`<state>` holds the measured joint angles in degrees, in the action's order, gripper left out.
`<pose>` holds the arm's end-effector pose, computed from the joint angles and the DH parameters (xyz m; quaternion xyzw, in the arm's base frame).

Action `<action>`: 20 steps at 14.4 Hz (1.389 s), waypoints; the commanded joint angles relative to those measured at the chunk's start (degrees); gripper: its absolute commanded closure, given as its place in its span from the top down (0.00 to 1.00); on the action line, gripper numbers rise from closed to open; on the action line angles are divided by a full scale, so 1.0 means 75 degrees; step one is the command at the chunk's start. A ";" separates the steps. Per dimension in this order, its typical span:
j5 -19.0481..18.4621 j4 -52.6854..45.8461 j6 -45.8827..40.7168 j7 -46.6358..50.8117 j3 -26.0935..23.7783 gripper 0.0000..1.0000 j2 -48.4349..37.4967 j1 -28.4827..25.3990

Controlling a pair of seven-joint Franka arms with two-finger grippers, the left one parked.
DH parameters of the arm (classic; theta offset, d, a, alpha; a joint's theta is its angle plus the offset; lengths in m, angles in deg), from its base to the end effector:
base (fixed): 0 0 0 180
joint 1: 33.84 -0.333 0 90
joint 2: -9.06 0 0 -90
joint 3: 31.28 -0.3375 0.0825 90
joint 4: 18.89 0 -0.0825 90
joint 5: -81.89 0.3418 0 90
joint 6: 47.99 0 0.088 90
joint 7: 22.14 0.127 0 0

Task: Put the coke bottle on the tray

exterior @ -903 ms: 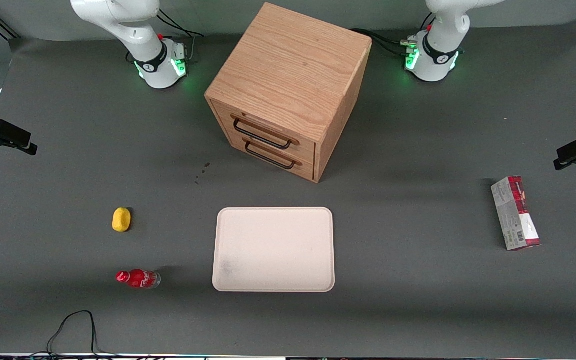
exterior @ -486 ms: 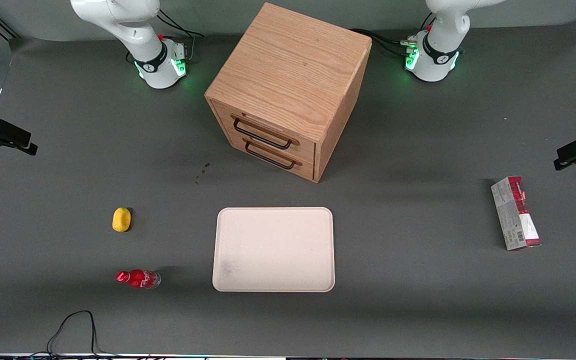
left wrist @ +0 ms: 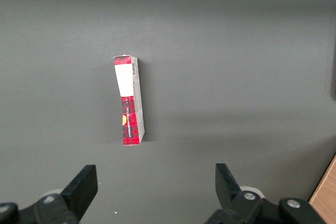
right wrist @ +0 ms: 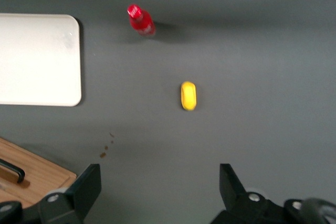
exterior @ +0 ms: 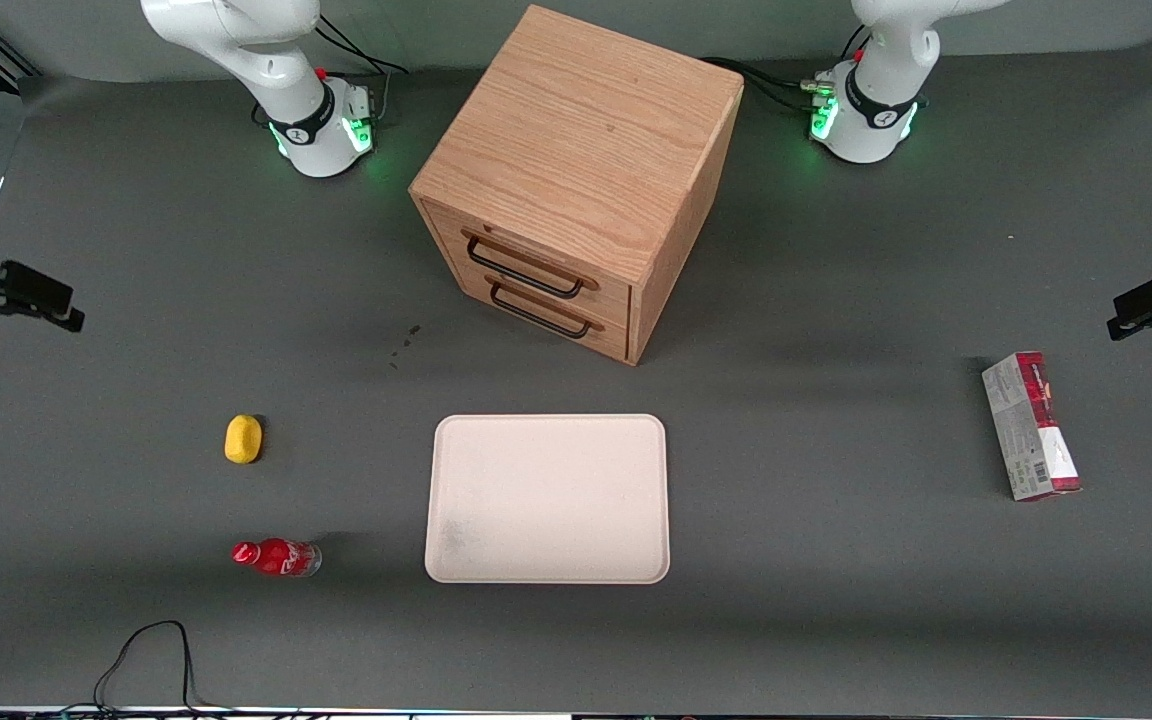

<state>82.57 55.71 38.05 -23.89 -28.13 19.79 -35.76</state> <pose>0.5673 -0.0070 0.6335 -1.0000 -0.0055 -0.0063 0.0006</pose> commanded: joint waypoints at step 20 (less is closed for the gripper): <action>0.0119 -0.3607 0.2156 -0.0001 -0.0373 1.00 0.4756 -0.0236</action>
<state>83.08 31.25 53.46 -23.89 -31.02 52.47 -37.18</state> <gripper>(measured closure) 0.000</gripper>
